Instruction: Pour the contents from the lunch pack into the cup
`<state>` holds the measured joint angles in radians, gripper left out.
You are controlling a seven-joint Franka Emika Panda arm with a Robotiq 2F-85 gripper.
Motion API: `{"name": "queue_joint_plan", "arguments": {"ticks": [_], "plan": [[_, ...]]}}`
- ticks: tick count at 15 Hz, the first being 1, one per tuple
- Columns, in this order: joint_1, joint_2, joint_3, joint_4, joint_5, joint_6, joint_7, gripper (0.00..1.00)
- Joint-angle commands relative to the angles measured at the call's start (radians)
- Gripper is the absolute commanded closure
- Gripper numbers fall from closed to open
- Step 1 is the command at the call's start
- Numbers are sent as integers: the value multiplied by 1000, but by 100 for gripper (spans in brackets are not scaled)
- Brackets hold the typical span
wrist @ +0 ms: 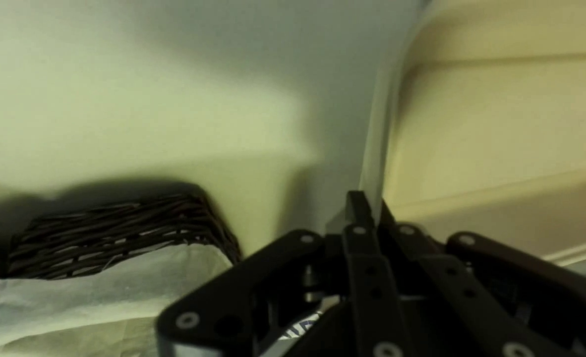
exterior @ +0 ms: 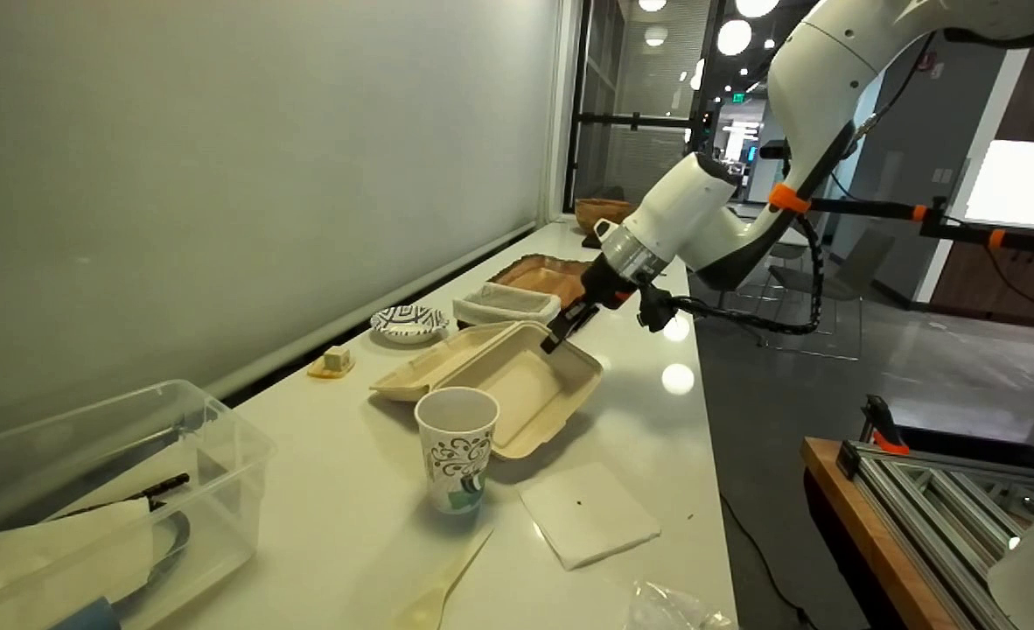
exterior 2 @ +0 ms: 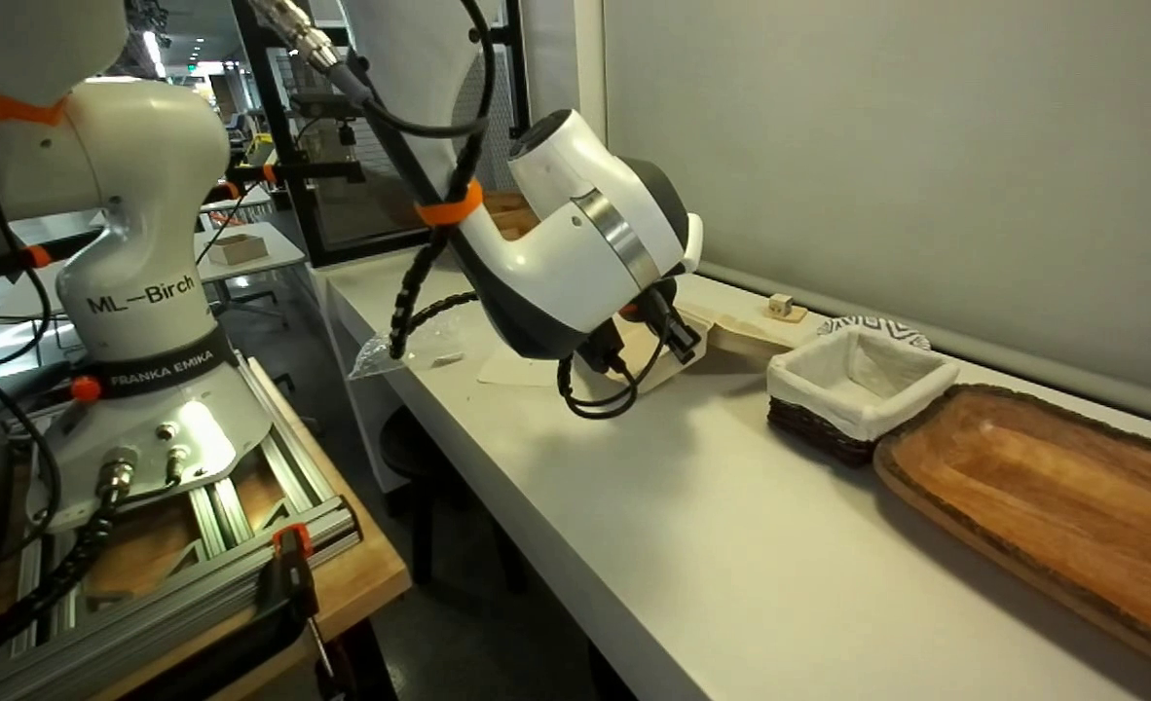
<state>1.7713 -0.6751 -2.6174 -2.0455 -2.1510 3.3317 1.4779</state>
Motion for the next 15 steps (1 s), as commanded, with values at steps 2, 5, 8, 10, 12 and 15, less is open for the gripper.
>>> {"name": "queue_joint_plan", "arguments": {"ticks": [2, 5, 8, 10, 12, 15], "plan": [[-6, 4, 0, -42, -15, -41, 11, 71], [-2, 147, 2, -168, 51, -140, -32, 51], [-2, 283, 9, -255, 245, -221, -189, 27], [-1, 370, 15, -290, 394, -244, -298, 12], [13, 435, -1, -337, 558, -230, -433, 0], [-210, 430, 258, -411, 748, -258, -666, 0]]}}
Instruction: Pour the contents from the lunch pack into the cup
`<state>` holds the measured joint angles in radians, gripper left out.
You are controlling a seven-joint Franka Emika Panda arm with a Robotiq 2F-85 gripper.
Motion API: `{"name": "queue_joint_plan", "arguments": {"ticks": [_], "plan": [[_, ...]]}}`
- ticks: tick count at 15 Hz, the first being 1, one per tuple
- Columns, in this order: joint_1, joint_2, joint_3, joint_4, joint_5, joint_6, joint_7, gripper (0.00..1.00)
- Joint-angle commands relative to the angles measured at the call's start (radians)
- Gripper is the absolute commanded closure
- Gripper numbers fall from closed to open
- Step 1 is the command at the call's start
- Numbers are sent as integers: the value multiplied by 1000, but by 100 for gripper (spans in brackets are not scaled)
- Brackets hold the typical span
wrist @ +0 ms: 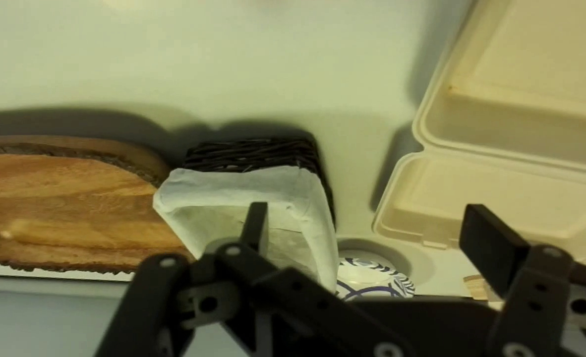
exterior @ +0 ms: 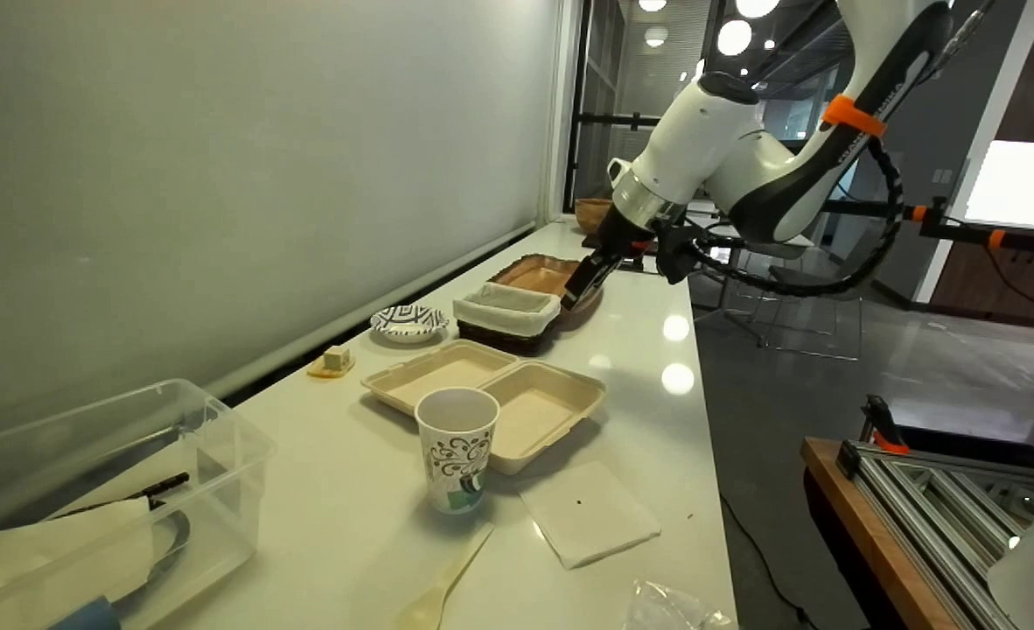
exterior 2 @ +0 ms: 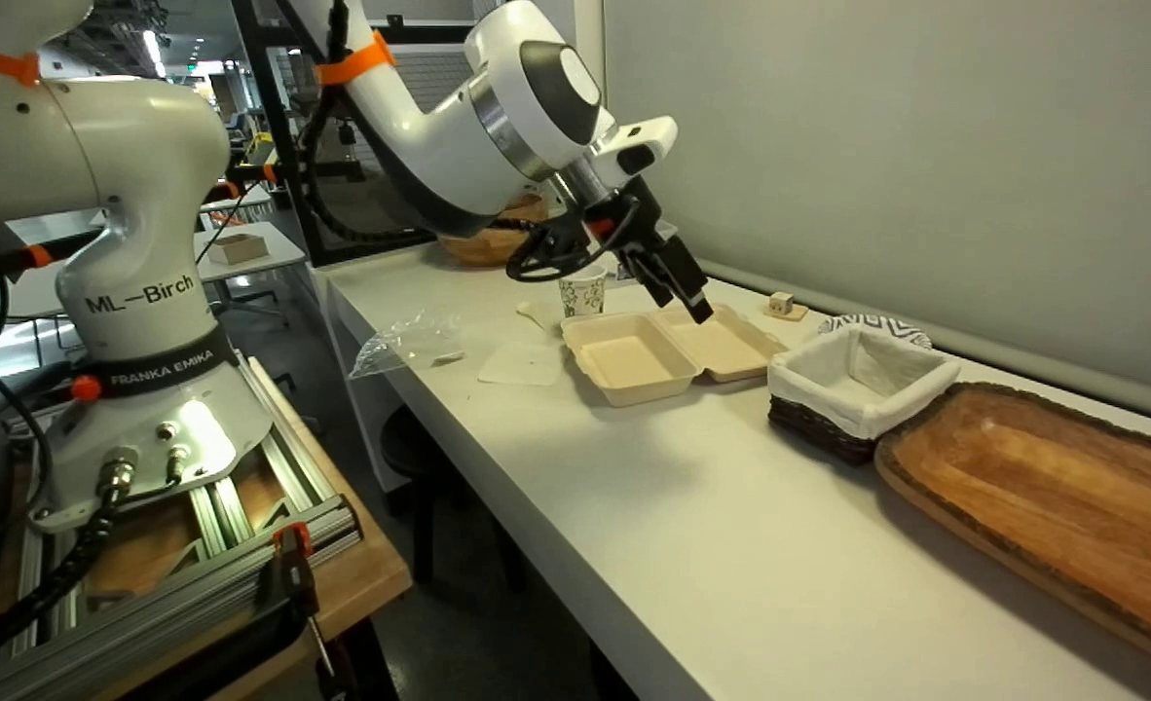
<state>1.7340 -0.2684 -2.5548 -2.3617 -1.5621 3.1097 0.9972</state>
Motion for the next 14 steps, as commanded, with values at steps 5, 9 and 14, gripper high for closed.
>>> {"name": "queue_joint_plan", "arguments": {"ticks": [5, 9, 14], "plan": [[-421, -93, 602, -141, 497, -163, -537, 0], [-625, -150, 926, -73, 837, -499, -798, 0], [-606, -97, 918, -70, 825, -484, -758, 0]]}}
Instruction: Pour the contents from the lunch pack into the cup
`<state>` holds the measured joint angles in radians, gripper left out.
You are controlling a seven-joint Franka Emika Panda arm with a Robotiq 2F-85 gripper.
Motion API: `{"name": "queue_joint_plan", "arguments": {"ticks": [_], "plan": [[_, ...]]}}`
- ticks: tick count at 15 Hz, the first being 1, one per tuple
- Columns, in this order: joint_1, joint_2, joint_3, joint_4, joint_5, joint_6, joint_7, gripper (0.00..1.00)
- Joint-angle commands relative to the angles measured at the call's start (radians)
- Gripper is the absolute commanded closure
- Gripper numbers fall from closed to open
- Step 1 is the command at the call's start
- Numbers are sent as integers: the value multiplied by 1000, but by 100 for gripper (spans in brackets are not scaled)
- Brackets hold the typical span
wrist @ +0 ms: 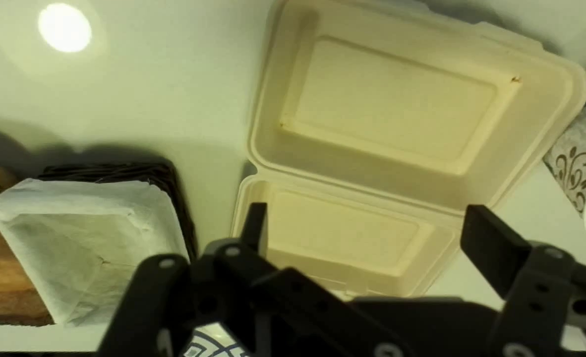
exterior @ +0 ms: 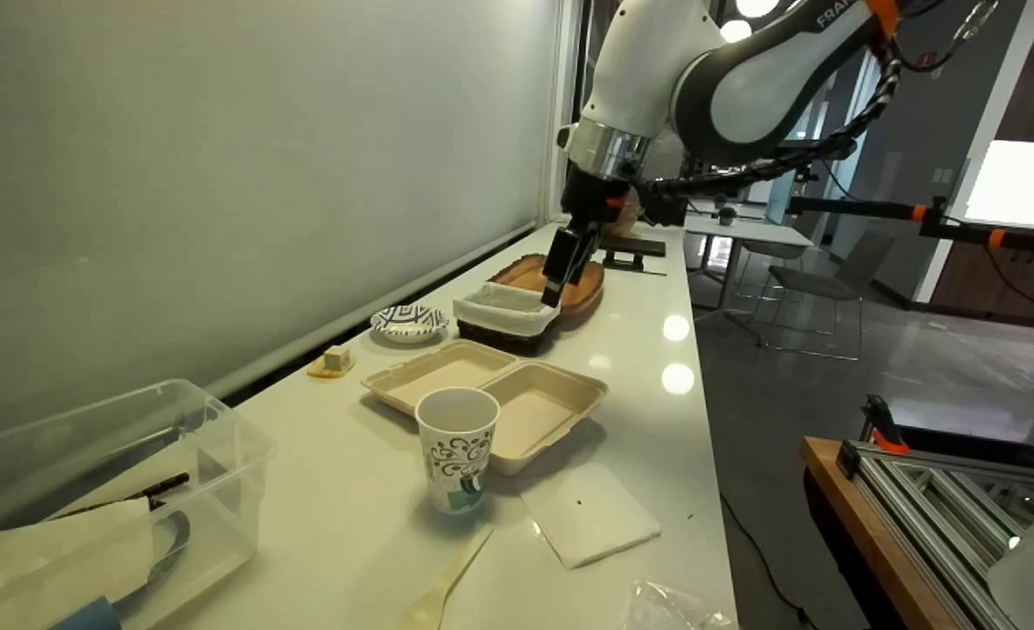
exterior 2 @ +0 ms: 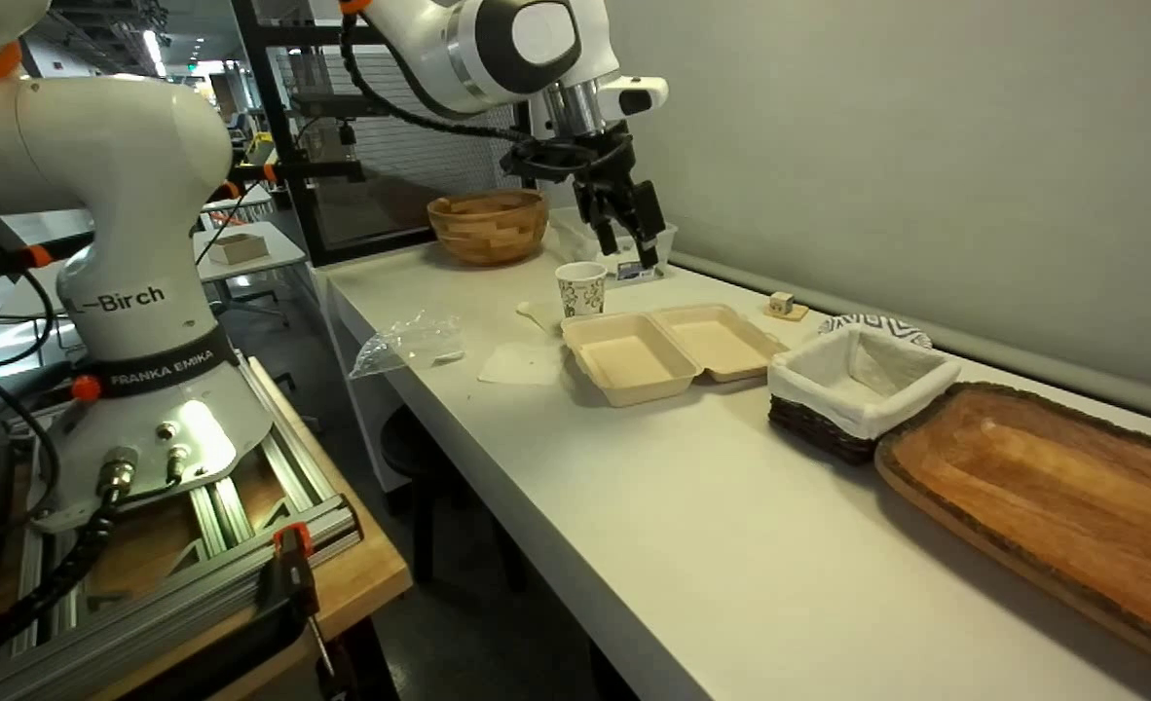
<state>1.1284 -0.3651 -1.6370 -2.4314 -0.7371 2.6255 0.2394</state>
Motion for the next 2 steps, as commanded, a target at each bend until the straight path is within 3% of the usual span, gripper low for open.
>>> {"name": "queue_joint_plan", "arguments": {"ticks": [1, 2], "plan": [[5, 0, -5, -5, 0, 1, 1, 0], [7, 0, -7, -7, -1, 1, 2, 0]]}}
